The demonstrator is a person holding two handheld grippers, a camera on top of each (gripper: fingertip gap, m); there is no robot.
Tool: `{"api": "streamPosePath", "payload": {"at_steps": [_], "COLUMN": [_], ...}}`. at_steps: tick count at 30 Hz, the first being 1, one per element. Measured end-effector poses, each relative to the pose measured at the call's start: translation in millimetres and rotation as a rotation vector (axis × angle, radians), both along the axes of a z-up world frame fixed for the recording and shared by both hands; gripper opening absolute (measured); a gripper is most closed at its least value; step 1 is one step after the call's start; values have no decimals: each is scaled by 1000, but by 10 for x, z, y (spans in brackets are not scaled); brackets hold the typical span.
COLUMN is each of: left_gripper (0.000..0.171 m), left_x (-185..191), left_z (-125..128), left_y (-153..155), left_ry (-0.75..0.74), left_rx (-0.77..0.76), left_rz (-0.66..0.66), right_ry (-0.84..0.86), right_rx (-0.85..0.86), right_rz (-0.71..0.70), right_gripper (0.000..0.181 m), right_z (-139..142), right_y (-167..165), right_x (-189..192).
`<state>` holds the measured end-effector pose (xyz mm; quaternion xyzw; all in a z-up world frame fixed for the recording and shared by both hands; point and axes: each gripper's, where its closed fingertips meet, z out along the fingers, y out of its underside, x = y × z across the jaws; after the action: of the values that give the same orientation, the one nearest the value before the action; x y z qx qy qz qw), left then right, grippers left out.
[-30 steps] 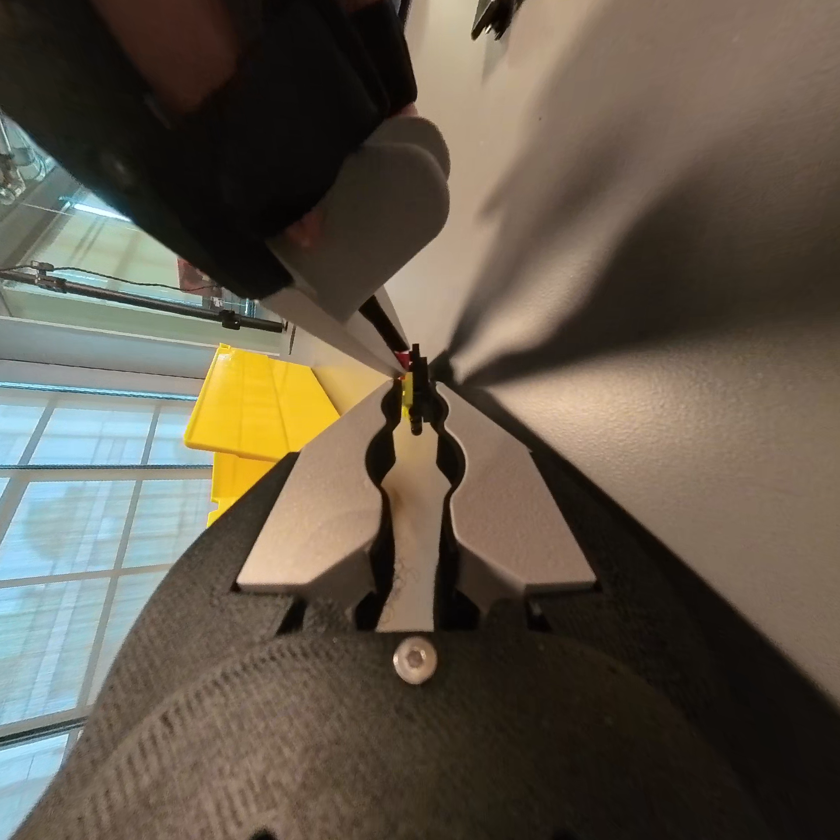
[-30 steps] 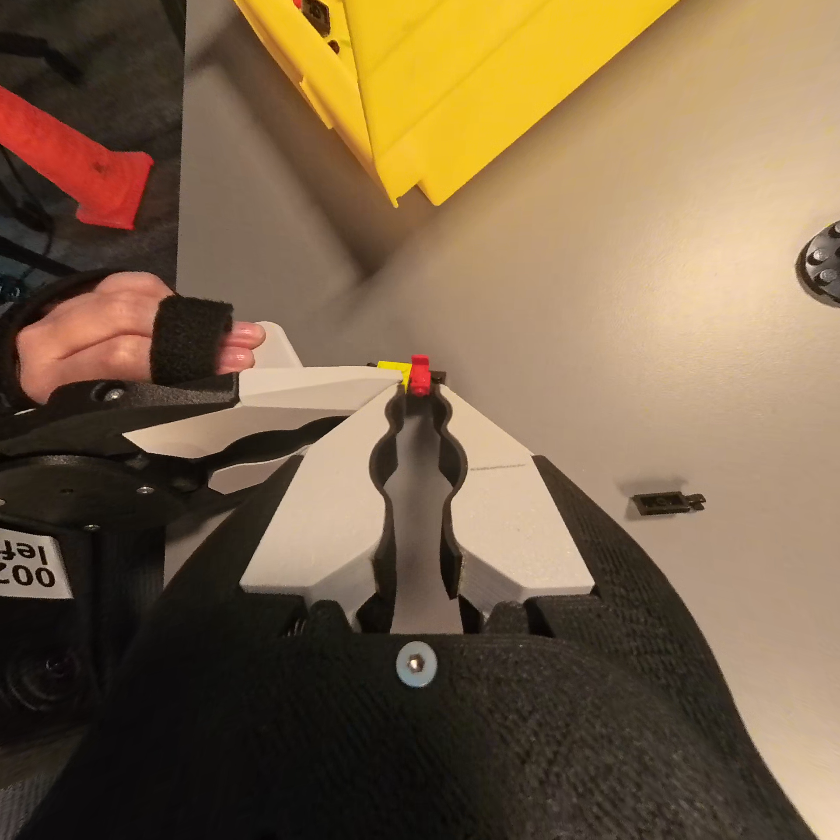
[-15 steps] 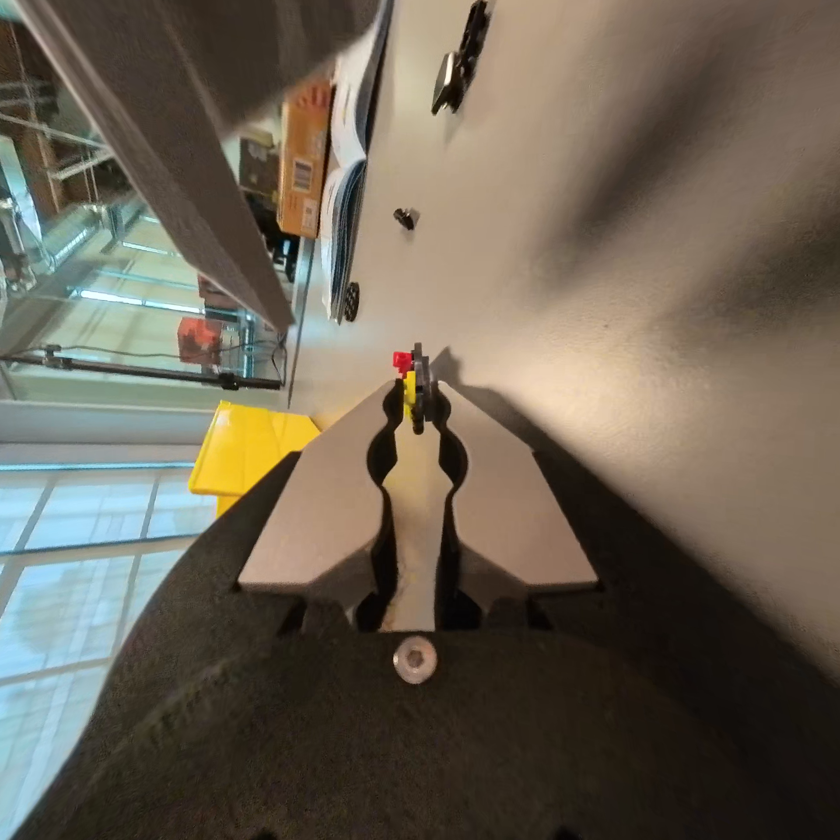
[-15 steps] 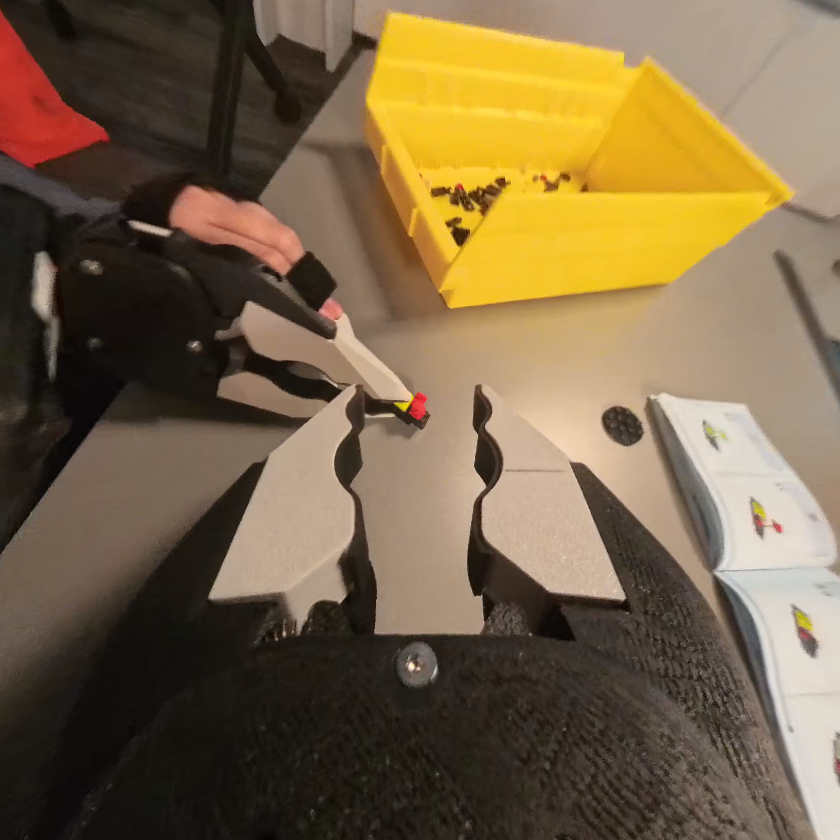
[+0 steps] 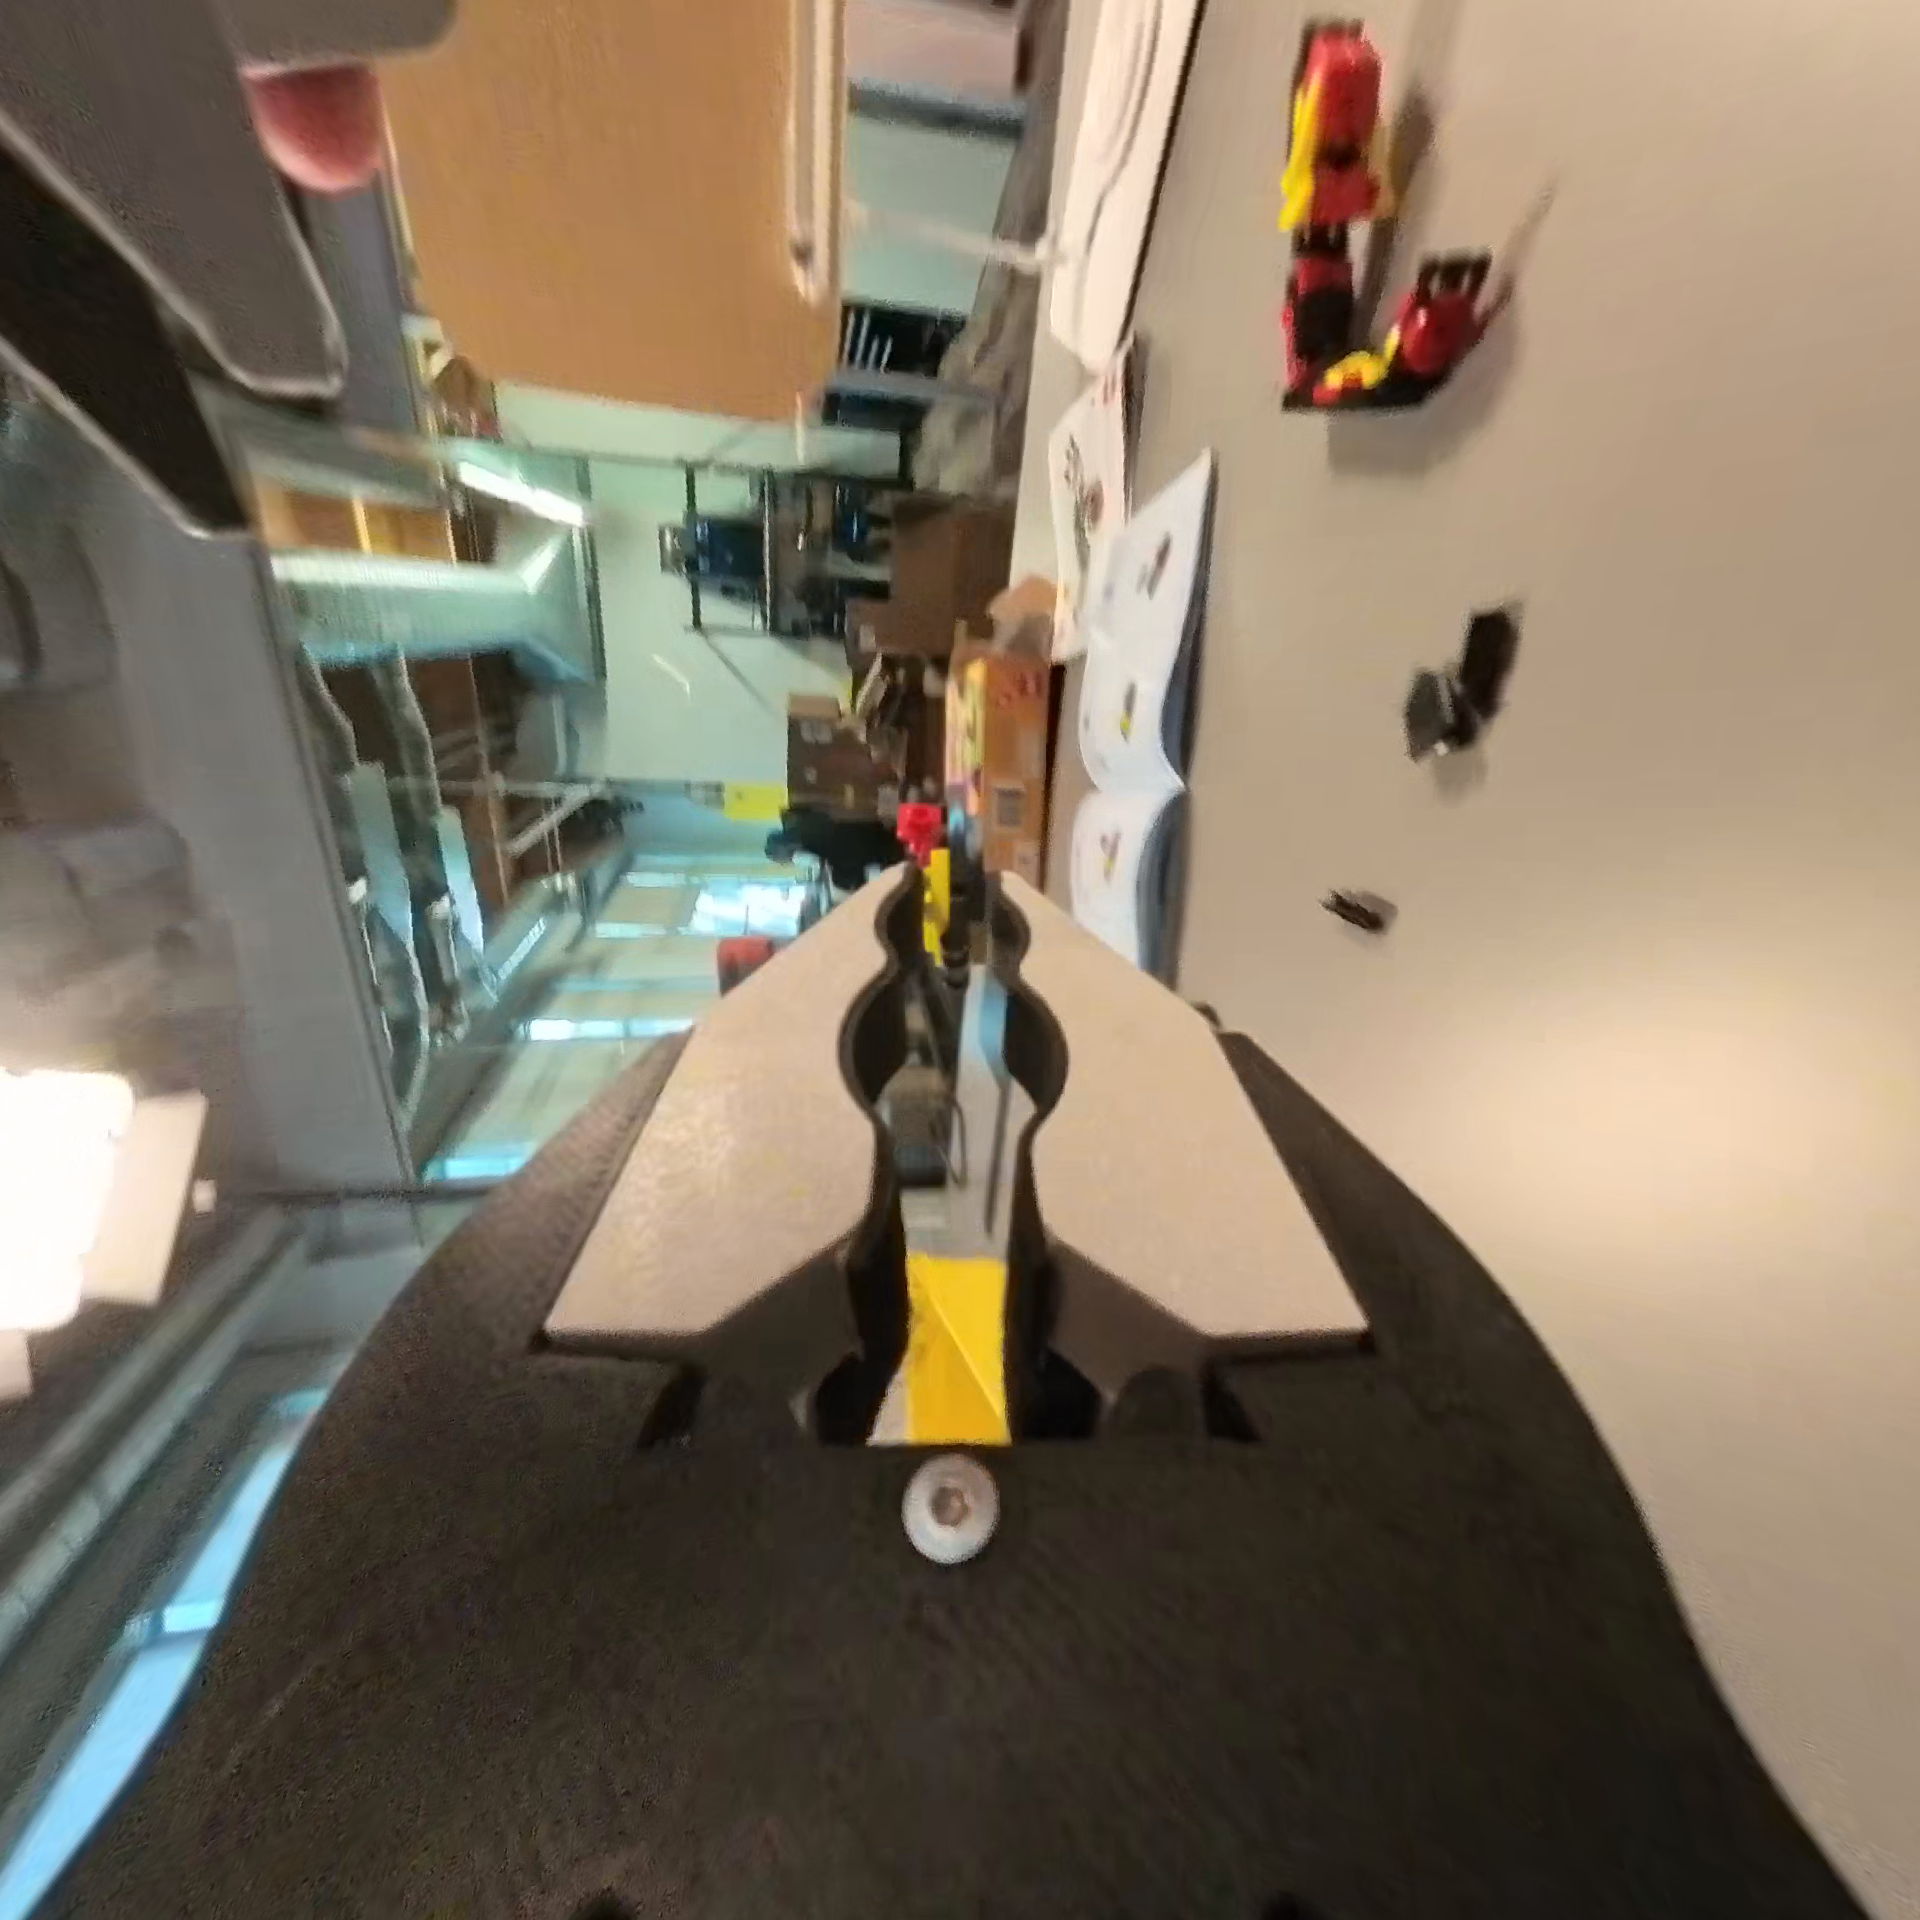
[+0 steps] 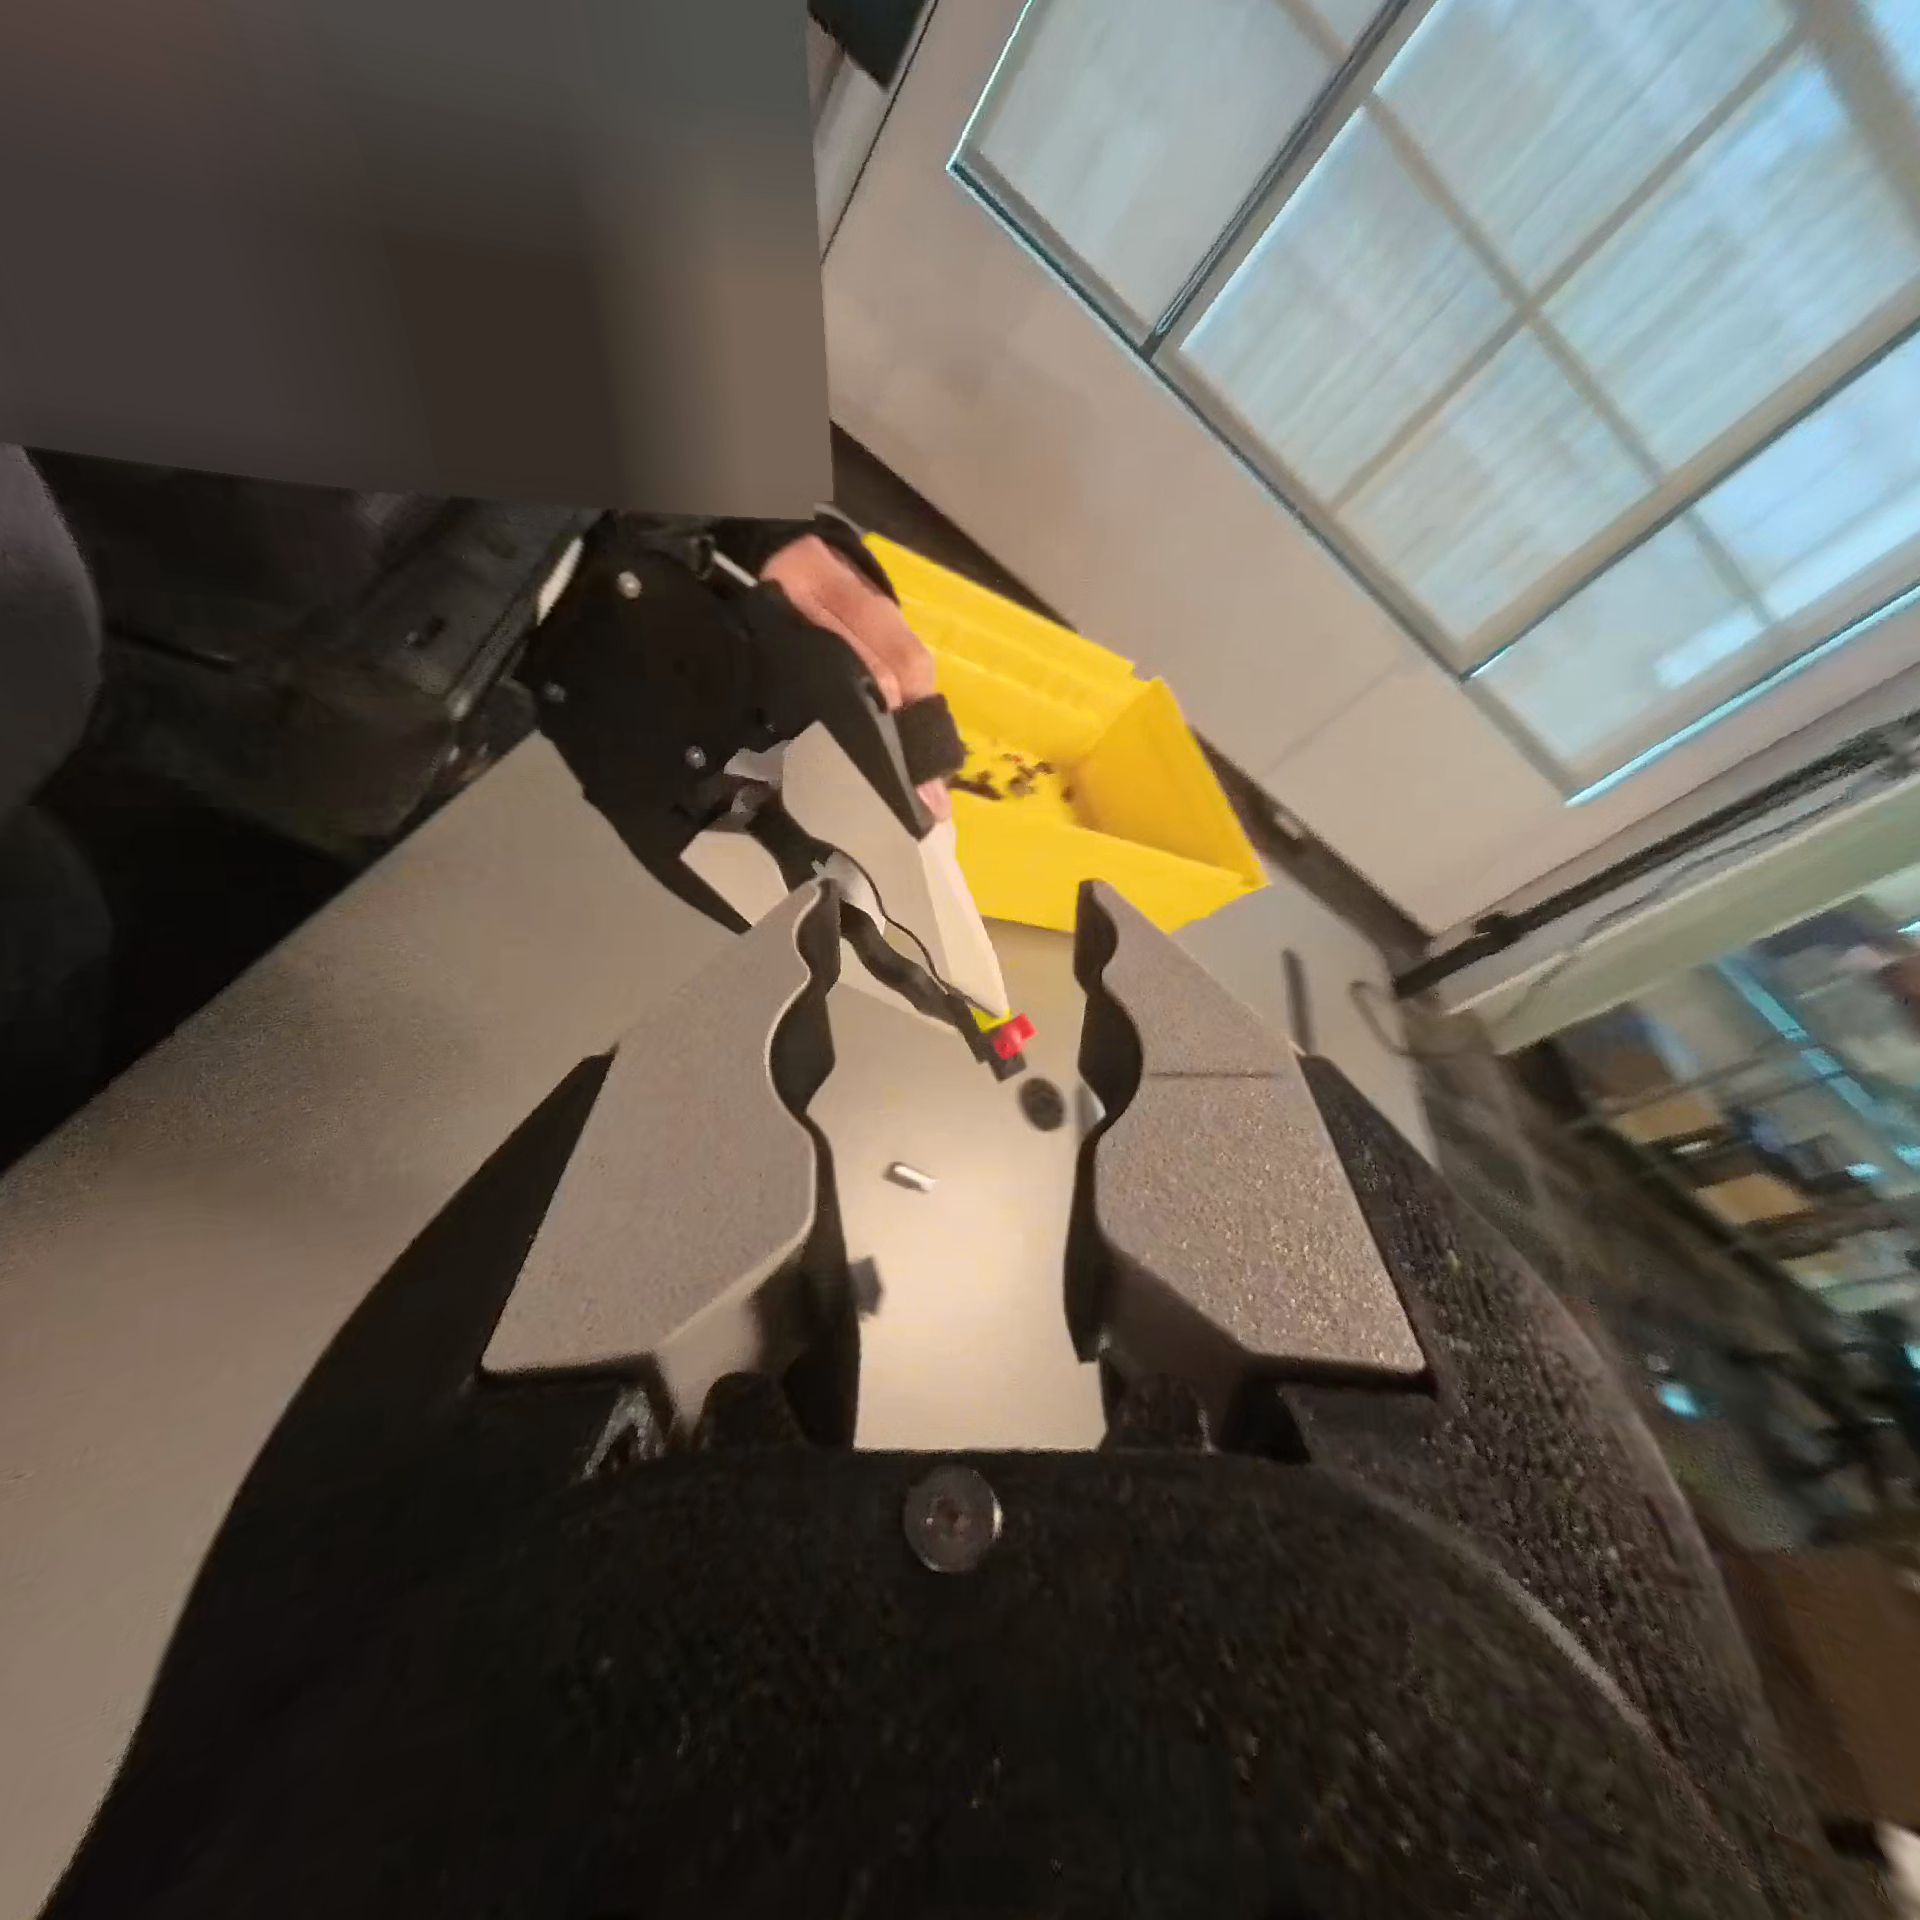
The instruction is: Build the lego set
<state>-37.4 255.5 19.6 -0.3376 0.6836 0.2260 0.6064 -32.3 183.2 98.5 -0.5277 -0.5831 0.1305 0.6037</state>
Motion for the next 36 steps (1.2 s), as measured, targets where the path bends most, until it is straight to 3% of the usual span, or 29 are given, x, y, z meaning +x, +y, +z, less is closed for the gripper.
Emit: {"api": "streamPosePath", "payload": {"at_steps": [6,11,14,19,25,36], "left_gripper": [10,10,10,10,10,10], "left_x": [532,938,1047,969,726,488], "left_z": [715,1166,1263,1397,1420,1437], "left_y": [-44,-253,-459,-686,-1009,-1028], "left_ry": [-6,-18,-20,-49,-128,-146], "left_rx": [3,-11,-111,-177,-308,-450], "left_rz": [-258,-494,-688,-917,-1193,-1364], "right_ry": [104,74,26,-16,-14,24], "right_rx": [187,330,394,391,437,465], "right_rz": [30,-87,-190,-201,-81,17], "right_gripper": [45,44,42,46,41,23], "right_z": [665,798,800,741,721,719], "right_y": [-240,-198,-127,-163,-237,-299], "right_x": [382,758,954,1001,708,445]}}
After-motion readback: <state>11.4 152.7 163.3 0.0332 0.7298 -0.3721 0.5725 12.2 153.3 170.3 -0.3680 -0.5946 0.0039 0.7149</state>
